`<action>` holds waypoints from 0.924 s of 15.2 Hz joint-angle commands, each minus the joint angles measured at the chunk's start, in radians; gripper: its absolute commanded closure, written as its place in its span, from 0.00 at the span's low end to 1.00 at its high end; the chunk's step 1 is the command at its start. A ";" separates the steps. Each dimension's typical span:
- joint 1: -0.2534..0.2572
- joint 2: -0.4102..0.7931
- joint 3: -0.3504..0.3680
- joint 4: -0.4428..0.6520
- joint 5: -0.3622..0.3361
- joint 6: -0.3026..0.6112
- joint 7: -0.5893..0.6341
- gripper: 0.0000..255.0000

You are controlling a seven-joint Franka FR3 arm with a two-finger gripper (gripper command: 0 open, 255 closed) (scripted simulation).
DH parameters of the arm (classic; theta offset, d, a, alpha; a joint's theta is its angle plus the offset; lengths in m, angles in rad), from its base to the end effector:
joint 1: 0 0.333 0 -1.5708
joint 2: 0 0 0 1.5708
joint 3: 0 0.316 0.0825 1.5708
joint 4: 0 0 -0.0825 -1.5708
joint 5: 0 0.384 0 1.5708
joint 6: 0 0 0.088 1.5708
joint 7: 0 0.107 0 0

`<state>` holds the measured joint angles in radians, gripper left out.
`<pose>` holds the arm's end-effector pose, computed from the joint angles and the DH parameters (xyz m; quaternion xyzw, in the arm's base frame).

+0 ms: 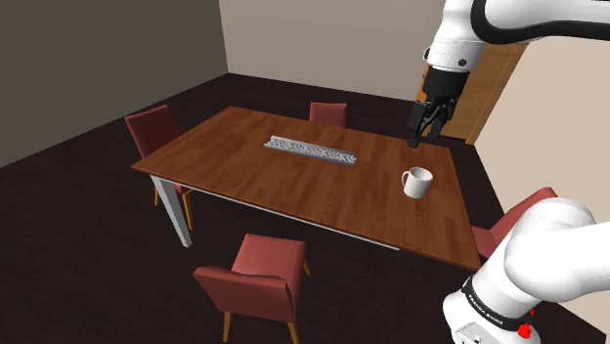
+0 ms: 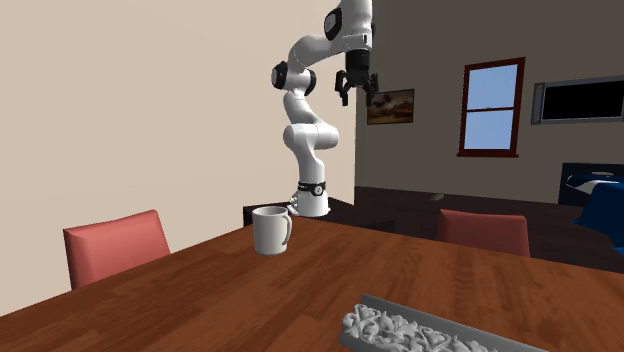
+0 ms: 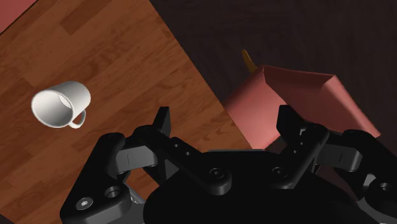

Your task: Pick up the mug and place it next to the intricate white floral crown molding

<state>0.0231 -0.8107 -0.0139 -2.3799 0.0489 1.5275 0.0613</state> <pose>0.2951 0.0069 0.5832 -0.9991 0.0232 0.0220 0.0287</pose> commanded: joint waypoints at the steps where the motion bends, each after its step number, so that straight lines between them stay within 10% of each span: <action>1: 0.000 0.000 0.000 0.000 0.000 0.000 0.000 0.00; 14: -0.084 0.133 -0.261 -0.153 -0.179 0.281 -0.302 0.00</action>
<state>-0.0580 -0.6995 -0.2571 -2.5383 -0.1204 1.7906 -0.2190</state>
